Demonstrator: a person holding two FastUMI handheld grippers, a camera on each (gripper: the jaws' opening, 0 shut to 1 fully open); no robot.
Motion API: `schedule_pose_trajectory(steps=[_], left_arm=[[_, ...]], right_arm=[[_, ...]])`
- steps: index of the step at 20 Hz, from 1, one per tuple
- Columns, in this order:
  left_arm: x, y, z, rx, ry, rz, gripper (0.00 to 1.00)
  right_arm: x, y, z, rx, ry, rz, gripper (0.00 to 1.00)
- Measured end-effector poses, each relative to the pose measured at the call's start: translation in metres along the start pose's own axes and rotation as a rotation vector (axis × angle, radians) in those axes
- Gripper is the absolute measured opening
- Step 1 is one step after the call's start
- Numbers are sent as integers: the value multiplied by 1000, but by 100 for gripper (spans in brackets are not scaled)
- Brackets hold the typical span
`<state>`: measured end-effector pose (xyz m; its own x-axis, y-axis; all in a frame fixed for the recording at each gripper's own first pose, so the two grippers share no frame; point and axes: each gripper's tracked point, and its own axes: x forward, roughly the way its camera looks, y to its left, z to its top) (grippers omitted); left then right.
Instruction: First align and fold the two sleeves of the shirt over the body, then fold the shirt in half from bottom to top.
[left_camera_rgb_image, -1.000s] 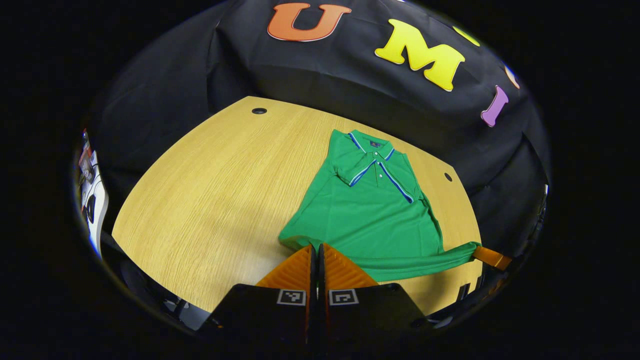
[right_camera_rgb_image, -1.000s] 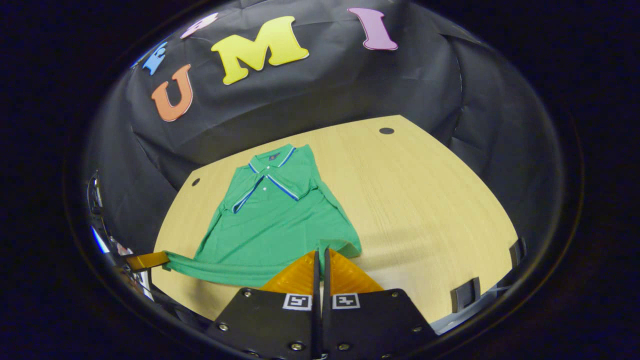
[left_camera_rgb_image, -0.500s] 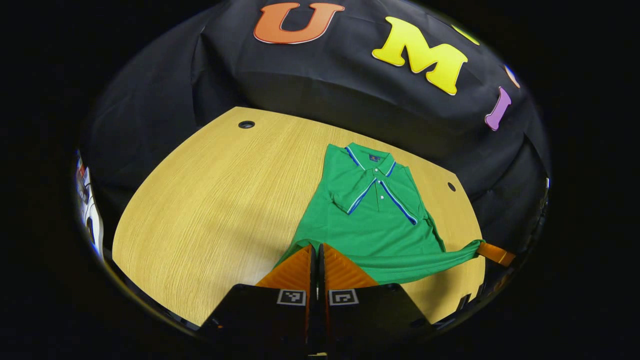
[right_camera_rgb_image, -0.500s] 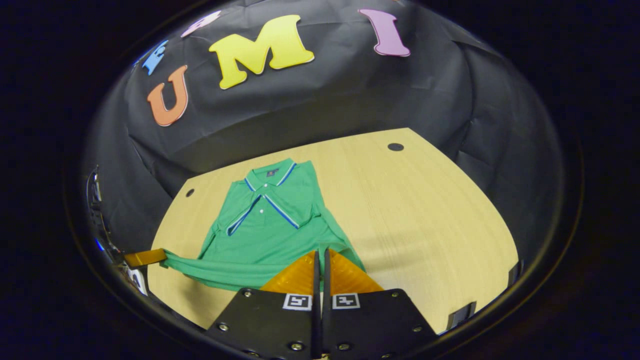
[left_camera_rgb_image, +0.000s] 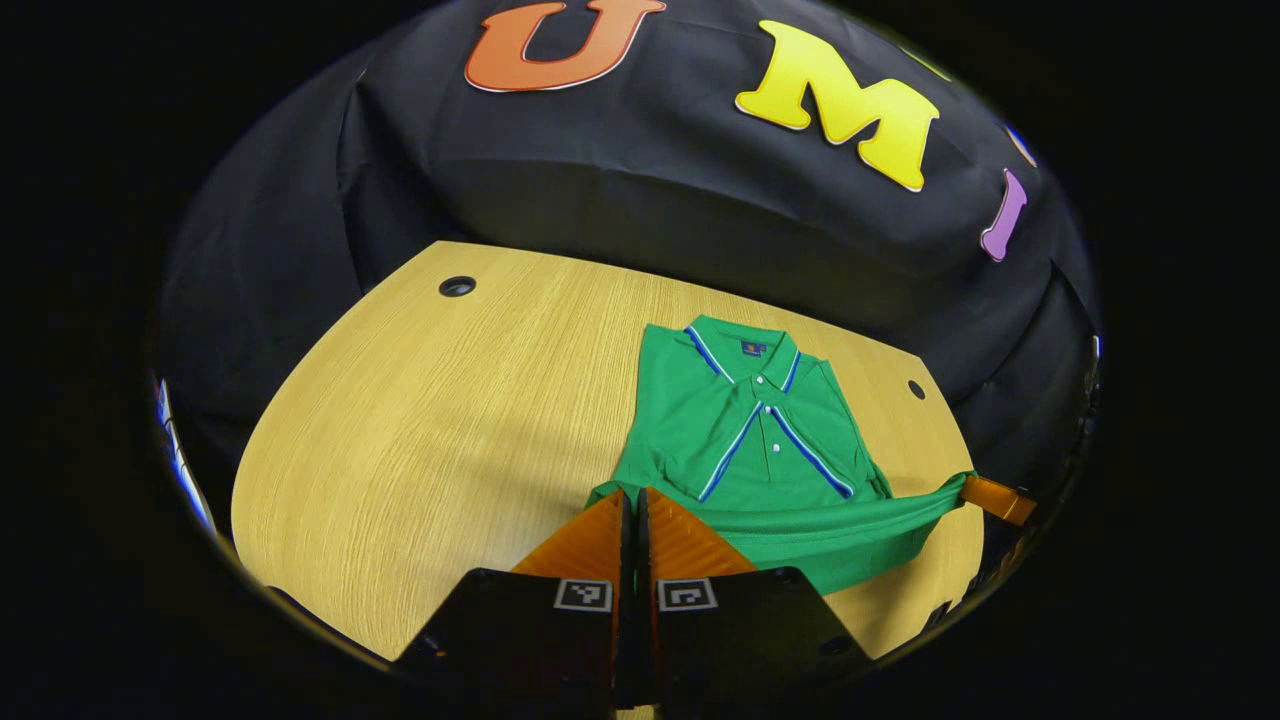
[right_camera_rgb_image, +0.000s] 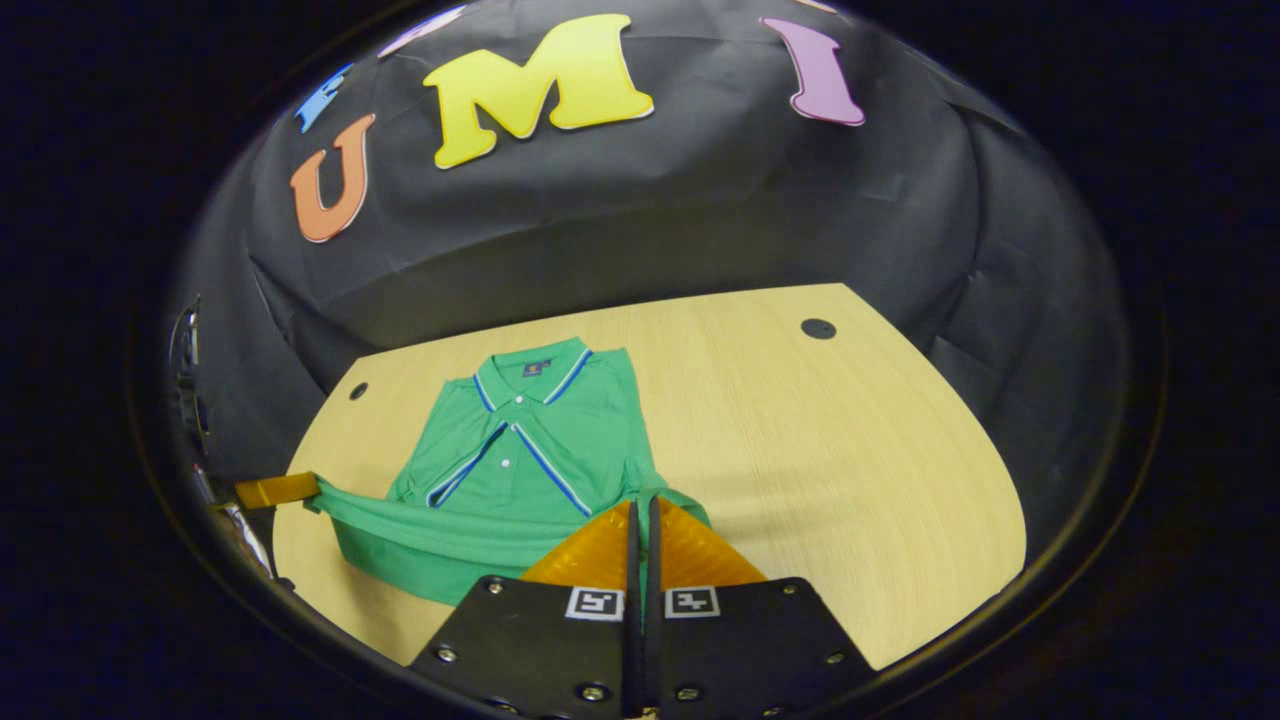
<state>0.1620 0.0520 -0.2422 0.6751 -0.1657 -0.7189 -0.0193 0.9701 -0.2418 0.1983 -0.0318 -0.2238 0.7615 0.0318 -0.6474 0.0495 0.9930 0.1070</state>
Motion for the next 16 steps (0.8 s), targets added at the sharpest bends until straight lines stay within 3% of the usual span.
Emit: schedule_pose_trajectory(steps=[16], left_arm=[[114,-3,105,55,-55,-24,3]], right_arm=[[111,10,103,-25,-55,-4,0]])
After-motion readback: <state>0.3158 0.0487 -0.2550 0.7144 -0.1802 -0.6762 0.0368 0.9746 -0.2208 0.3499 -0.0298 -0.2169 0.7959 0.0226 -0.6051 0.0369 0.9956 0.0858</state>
